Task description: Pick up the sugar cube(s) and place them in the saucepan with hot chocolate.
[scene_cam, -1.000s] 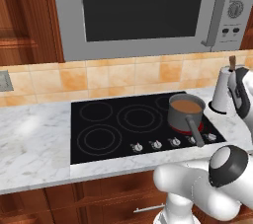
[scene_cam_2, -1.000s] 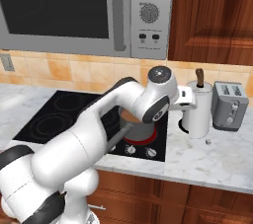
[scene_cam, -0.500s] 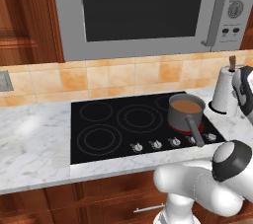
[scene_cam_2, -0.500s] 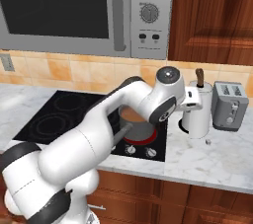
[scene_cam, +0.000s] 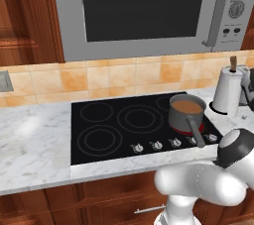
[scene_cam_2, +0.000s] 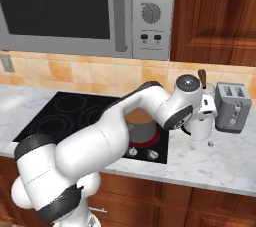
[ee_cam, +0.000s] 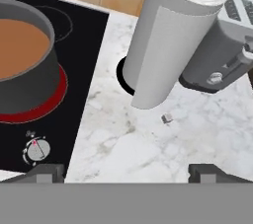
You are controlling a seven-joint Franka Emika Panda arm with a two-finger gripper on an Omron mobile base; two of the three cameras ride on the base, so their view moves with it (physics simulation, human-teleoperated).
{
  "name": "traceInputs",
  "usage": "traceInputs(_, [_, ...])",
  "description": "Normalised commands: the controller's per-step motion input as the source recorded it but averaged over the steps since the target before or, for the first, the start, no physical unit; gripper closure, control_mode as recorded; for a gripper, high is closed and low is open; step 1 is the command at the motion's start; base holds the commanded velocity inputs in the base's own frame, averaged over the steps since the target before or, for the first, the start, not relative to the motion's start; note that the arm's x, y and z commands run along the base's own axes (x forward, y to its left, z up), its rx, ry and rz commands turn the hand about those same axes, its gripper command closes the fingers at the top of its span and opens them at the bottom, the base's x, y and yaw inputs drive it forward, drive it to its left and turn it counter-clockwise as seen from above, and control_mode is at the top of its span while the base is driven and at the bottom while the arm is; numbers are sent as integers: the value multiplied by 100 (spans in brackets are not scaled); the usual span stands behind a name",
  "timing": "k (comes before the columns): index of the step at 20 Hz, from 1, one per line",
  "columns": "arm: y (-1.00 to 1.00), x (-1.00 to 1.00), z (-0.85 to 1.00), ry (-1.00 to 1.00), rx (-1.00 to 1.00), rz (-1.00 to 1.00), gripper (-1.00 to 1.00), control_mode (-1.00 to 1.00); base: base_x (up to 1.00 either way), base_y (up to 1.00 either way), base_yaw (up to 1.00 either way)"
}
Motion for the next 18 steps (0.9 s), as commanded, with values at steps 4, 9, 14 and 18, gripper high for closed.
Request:
traceInputs(4, [-31, 8, -56, 7, 0, 8, -100, -100, 0, 0, 0])
traceInputs(9, [-18, 30, -44, 8, 0, 10, -100, -100, 0, 0, 0])
traceInputs(14, [-12, 42, -15, 15, 0, 13, -100, -100, 0, 0, 0])
traceInputs(18, [-28, 14, -28, 10, 0, 11, -100, -100, 0, 0, 0])
